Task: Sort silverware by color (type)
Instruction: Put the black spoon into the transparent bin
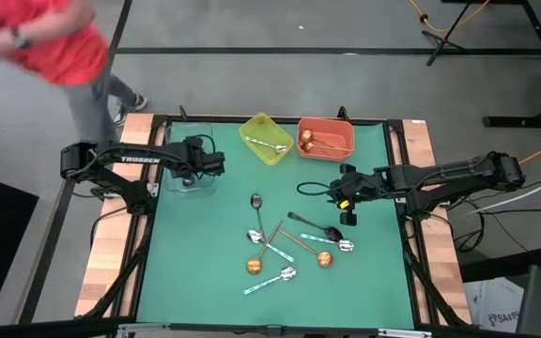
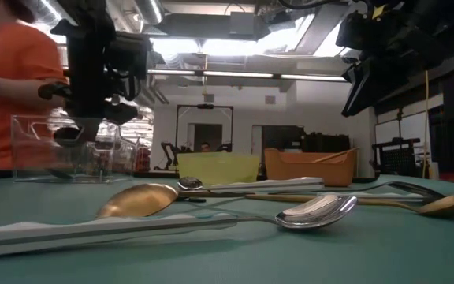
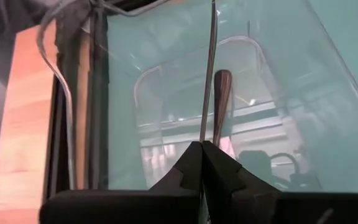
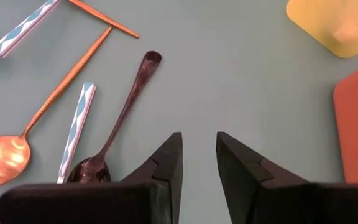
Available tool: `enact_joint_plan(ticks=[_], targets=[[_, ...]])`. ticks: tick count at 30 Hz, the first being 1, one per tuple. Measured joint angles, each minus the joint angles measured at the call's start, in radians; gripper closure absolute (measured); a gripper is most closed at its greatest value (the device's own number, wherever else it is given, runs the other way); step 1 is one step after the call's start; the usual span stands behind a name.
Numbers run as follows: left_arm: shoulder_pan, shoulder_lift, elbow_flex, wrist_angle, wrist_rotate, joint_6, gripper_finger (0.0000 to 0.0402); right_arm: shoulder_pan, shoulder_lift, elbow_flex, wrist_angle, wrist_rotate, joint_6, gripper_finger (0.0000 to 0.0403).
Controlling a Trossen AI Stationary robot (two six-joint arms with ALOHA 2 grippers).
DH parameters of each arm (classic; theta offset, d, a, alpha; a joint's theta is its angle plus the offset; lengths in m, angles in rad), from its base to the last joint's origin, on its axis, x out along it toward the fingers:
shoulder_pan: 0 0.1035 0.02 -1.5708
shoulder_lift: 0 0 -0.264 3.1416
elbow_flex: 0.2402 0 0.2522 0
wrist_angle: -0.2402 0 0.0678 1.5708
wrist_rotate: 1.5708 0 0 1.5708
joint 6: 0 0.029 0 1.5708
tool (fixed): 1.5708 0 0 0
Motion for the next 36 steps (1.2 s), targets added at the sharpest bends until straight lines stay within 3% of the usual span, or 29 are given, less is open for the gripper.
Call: enact_joint_plan(ticks=[14, 36], targets=[[0.000, -0.003, -0.120, 0.144, 0.018, -0.005, 0.0401, 0.000, 0.000, 0.000, 0.043, 0.000, -0.001, 0.0315], [0.000, -0.001, -0.125, 0.171, 0.014, 0.002, 0.0401, 0.000, 0.000, 0.000, 0.045, 0.000, -0.002, 0.0315]])
